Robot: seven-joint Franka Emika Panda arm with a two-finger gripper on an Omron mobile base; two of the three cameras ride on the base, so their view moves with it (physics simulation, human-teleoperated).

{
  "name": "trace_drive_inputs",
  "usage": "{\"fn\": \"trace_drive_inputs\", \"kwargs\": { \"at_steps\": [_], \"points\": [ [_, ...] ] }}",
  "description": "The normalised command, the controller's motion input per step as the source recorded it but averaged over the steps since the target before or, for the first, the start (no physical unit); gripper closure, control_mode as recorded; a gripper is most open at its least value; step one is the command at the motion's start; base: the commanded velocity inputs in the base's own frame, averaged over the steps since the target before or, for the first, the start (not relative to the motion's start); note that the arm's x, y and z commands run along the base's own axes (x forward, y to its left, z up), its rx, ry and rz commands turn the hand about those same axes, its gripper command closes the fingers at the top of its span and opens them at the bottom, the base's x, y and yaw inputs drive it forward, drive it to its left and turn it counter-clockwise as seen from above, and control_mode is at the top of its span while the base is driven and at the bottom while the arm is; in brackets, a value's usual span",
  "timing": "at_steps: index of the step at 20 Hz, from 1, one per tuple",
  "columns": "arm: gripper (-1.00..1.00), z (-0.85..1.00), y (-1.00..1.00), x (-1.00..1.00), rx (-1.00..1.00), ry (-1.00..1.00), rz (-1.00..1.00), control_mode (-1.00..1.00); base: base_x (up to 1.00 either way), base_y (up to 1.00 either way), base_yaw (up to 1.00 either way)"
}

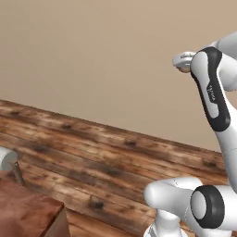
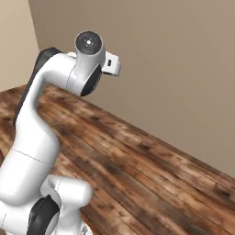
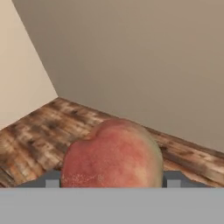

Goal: Retrieve the peach and mango from the fridge and place them into the bowl on the dining table.

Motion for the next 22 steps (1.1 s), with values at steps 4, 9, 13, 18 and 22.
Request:
{"fn": "trace_drive_inputs", "kwargs": {
  "at_steps": [4, 9, 13, 18, 22],
  "points": [
    [1.00, 0.00, 0.00, 0.00, 0.00, 0.00, 0.00, 1.00, 1.00, -0.08, 0.58],
    [1.00, 0.00, 0.00, 0.00, 0.00, 0.00, 0.00, 1.00, 1.00, -0.09, 0.58],
    [1.00, 0.00, 0.00, 0.00, 0.00, 0.00, 0.00, 1.00, 1.00, -0.09, 0.56],
    [1.00, 0.00, 0.00, 0.00, 0.00, 0.00, 0.00, 1.00, 1.00, -0.10, 0.53],
    [1.00, 0.00, 0.00, 0.00, 0.00, 0.00, 0.00, 1.00, 1.00, -0.21, 0.44]
  ]
}}
